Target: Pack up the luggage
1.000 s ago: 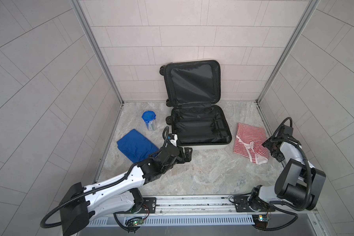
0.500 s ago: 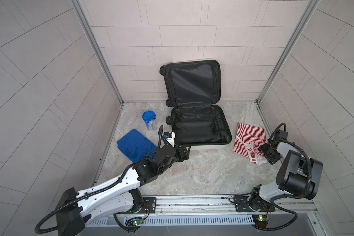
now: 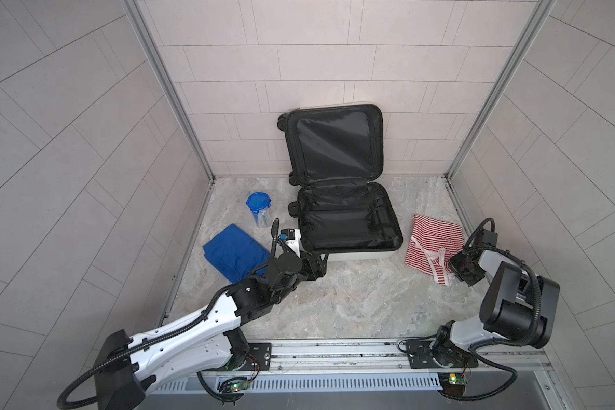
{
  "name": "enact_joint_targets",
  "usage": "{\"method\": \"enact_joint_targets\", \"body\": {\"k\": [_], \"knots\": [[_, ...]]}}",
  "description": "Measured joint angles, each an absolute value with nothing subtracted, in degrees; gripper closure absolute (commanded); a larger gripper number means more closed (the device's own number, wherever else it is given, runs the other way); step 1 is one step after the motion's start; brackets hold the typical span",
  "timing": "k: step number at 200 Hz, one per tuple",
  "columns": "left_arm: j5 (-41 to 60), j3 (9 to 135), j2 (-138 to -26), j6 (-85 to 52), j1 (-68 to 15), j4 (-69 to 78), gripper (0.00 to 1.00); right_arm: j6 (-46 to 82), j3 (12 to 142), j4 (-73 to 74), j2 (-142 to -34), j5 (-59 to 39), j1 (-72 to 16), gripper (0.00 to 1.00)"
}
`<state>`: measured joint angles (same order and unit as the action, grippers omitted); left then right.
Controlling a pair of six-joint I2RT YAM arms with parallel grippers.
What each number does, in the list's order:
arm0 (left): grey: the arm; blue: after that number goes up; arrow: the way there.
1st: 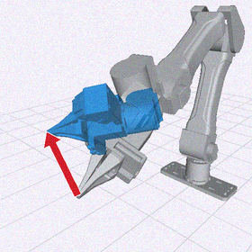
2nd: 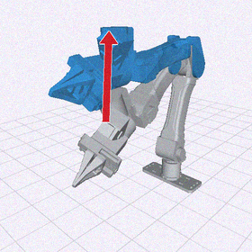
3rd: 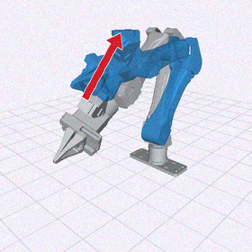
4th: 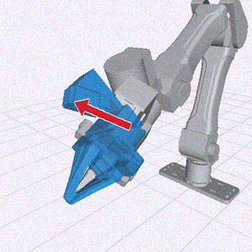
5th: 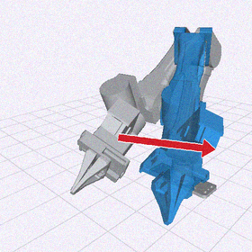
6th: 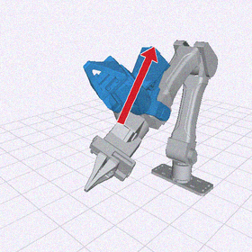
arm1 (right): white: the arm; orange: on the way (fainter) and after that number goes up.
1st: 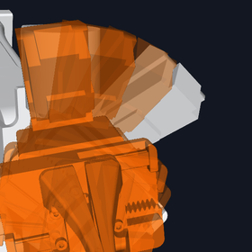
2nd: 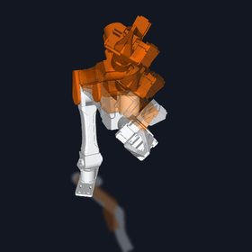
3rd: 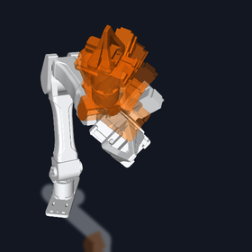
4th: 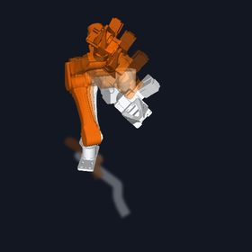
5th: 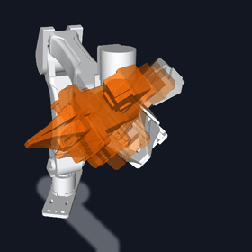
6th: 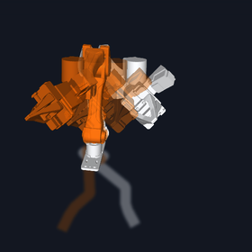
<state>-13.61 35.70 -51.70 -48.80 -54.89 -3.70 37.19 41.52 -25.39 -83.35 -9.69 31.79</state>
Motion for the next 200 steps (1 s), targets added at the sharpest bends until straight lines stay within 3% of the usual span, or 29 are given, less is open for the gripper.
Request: {"method": "enact_joint_targets", "body": {"k": [26,146,200], "knots": [[-14.02,35.11,-51.62,-49.21,-54.89,-3.73,0.16,37.08,40.03,-26.83,-80.16,-9.76,30.81,1.0],[-14.72,33.61,-51.46,-49.71,-54.89,-2.74,0.16,40.14,32.84,-37.47,-59.72,-5.3,12.69,1.0],[-15.29,32.8,-51.46,-50.11,-54.89,-2.09,0.16,44.18,28.23,-38.52,-55.64,-6.35,2.39,1.0]]}}
